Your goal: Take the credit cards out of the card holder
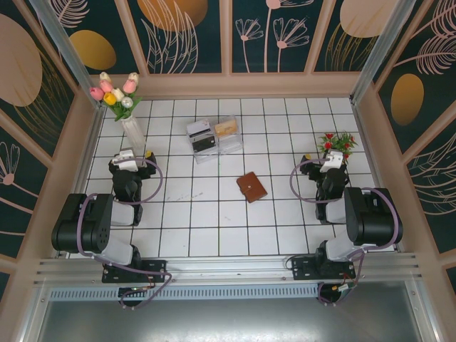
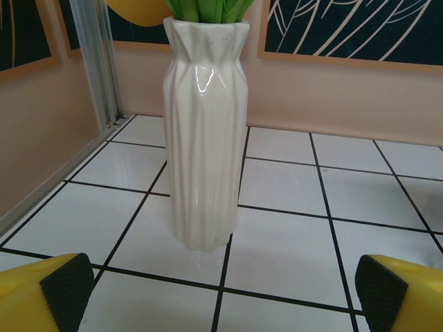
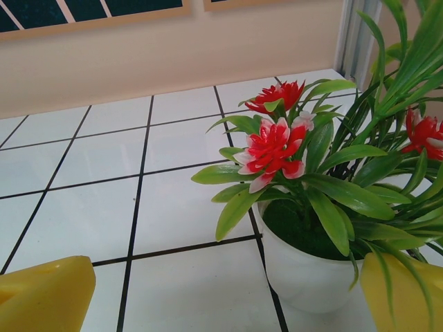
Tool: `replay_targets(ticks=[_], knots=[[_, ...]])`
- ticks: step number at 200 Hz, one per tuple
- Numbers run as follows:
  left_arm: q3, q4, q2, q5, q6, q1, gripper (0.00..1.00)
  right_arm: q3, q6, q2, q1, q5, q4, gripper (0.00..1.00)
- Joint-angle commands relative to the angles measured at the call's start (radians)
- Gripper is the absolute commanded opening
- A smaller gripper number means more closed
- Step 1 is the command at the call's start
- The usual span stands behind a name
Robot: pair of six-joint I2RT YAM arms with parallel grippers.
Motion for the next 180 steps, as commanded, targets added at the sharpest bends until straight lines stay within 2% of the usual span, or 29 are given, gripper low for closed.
replay_targets(ticks=[1,19,41,71,106,124,145,161,180], knots=[[-0.007,0.05,-0.001,0.004,0.011,0.007,0.99,-0.004,-0.013,-0.017,0.014,-0.029,0.072,0.99],[-0.031,0.066,-0.035,-0.004,0.007,0.007,0.99,-0.017,-0.023,-0.091,0.028,-0.019,0.036,0.99],[-0.044,0.005,-0.134,-0.024,0.001,0.007,0.99,0.025,-0.04,-0.229,0.067,0.058,-0.177,0.99],[0.063,-0.379,-0.298,-0.047,-0.043,0.006,0.99,0.082,0.062,-0.461,0.109,0.113,-0.498,0.99],[0.138,-0.614,-0.441,-0.035,-0.226,0.005,0.99,0.149,0.222,-0.656,0.193,0.155,-0.784,0.99],[0.214,-0.812,-0.494,-0.063,-0.381,0.005,0.99,0.268,0.382,-0.658,0.225,0.195,-1.038,0.99],[0.303,-0.995,-0.504,-0.007,-0.424,0.006,0.99,0.415,0.502,-0.564,0.228,0.153,-1.276,0.99],[0.342,-1.073,-0.497,0.038,-0.465,0.006,0.99,0.497,0.517,-0.462,0.232,0.065,-1.371,0.99],[0.372,-1.115,-0.492,0.144,-0.484,0.005,0.99,0.546,0.527,-0.374,0.266,0.001,-1.405,0.99]])
